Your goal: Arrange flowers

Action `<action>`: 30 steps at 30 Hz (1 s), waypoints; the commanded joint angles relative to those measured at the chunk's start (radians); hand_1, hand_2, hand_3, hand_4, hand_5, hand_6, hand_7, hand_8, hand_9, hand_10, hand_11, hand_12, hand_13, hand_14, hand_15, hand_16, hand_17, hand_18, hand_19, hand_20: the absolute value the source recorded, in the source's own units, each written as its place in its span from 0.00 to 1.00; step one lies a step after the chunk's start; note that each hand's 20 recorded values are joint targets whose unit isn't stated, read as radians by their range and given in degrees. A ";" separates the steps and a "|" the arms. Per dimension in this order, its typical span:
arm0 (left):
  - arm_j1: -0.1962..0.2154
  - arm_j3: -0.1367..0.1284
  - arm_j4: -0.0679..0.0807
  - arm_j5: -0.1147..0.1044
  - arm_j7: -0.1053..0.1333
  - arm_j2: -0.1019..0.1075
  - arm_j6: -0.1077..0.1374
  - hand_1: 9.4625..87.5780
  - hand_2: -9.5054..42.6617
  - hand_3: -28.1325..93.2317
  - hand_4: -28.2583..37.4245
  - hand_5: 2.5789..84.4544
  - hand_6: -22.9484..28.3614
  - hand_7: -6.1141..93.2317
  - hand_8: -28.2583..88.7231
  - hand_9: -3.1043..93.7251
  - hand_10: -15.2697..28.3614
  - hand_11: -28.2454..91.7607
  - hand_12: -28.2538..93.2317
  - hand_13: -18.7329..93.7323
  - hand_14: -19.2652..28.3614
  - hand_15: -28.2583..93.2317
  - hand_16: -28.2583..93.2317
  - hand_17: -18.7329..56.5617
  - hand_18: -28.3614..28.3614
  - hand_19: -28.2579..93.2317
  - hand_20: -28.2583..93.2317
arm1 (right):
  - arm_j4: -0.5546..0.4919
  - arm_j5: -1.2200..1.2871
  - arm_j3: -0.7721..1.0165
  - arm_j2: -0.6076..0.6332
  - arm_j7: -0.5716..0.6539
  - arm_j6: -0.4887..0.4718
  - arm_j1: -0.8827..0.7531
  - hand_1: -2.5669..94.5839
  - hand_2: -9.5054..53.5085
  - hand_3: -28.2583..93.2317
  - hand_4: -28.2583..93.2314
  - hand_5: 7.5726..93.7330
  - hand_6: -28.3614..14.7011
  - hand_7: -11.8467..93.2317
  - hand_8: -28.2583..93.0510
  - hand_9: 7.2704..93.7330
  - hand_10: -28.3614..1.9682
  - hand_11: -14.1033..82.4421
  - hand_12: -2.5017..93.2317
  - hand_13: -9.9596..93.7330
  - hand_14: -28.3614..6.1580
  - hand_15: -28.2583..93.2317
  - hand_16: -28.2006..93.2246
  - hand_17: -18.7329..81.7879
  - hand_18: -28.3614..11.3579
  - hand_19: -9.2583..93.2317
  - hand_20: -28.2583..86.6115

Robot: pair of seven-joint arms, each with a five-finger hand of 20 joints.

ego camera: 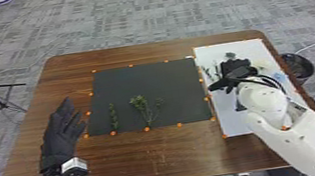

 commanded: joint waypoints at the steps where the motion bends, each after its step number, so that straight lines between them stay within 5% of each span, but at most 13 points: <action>1: 0.019 -0.003 -0.008 0.002 0.002 -0.010 -0.014 0.22 0.16 0.65 0.01 0.24 0.44 0.23 0.16 0.21 0.55 0.31 0.39 0.29 0.64 0.26 0.32 0.05 0.84 0.55 0.29 | 0.074 -0.047 -0.047 -0.002 -0.021 -0.038 0.044 0.29 0.00 0.69 0.00 0.63 0.57 0.49 0.14 0.64 0.47 0.71 0.44 0.70 0.50 0.86 0.50 0.46 0.16 0.90 0.59; 9: 0.006 0.006 -0.002 0.002 0.000 -0.007 -0.020 0.22 0.16 0.65 0.00 0.24 0.44 0.23 0.16 0.21 0.55 0.31 0.39 0.29 0.64 0.26 0.32 0.05 0.83 0.55 0.29 | 0.122 -0.069 -0.088 -0.054 -0.025 -0.032 0.087 0.24 0.00 0.80 0.00 0.63 0.58 0.49 0.14 0.64 0.48 0.71 0.43 0.70 0.51 0.87 0.50 0.46 0.17 0.90 0.58; 15: 0.010 0.003 -0.003 0.003 0.006 -0.004 -0.019 0.22 0.16 0.65 0.00 0.24 0.44 0.23 0.17 0.21 0.55 0.30 0.39 0.29 0.64 0.26 0.32 0.05 0.83 0.55 0.29 | 0.109 -0.045 -0.091 -0.040 -0.016 -0.002 0.062 0.39 0.00 0.78 0.00 0.68 0.62 0.48 0.13 0.70 0.55 0.71 0.44 0.74 0.57 0.86 0.50 0.48 0.19 0.90 0.58; 20: 0.016 0.000 -0.004 0.002 0.009 -0.003 -0.018 0.22 0.16 0.65 0.00 0.24 0.44 0.23 0.17 0.21 0.55 0.30 0.39 0.29 0.64 0.26 0.32 0.05 0.83 0.55 0.29 | 0.088 -0.011 -0.074 -0.022 -0.023 0.011 0.027 0.61 0.00 0.59 0.00 0.73 0.68 0.49 0.33 0.78 0.64 0.71 0.45 0.79 0.63 0.86 0.51 0.51 0.21 0.91 0.58; 25: 0.009 0.004 0.000 0.002 0.009 -0.001 -0.016 0.22 0.16 0.65 0.00 0.24 0.44 0.23 0.17 0.21 0.55 0.30 0.39 0.29 0.64 0.26 0.32 0.05 0.83 0.55 0.29 | 0.061 -0.002 -0.057 -0.018 -0.031 -0.050 0.004 0.55 0.00 0.84 0.00 0.79 0.71 0.50 0.35 0.85 0.73 0.66 0.58 0.83 0.65 0.87 0.52 0.53 0.22 0.92 0.58; 30: -0.001 0.009 0.005 0.003 0.008 0.001 -0.018 0.22 0.16 0.65 0.00 0.24 0.44 0.23 0.17 0.21 0.55 0.30 0.39 0.29 0.64 0.26 0.32 0.05 0.83 0.55 0.29 | 0.003 0.134 -0.024 -0.014 -0.007 -0.077 -0.025 0.48 0.00 0.91 0.07 0.76 0.72 0.56 0.41 0.84 0.70 0.72 0.62 0.84 0.62 0.91 0.53 0.53 0.21 0.94 0.59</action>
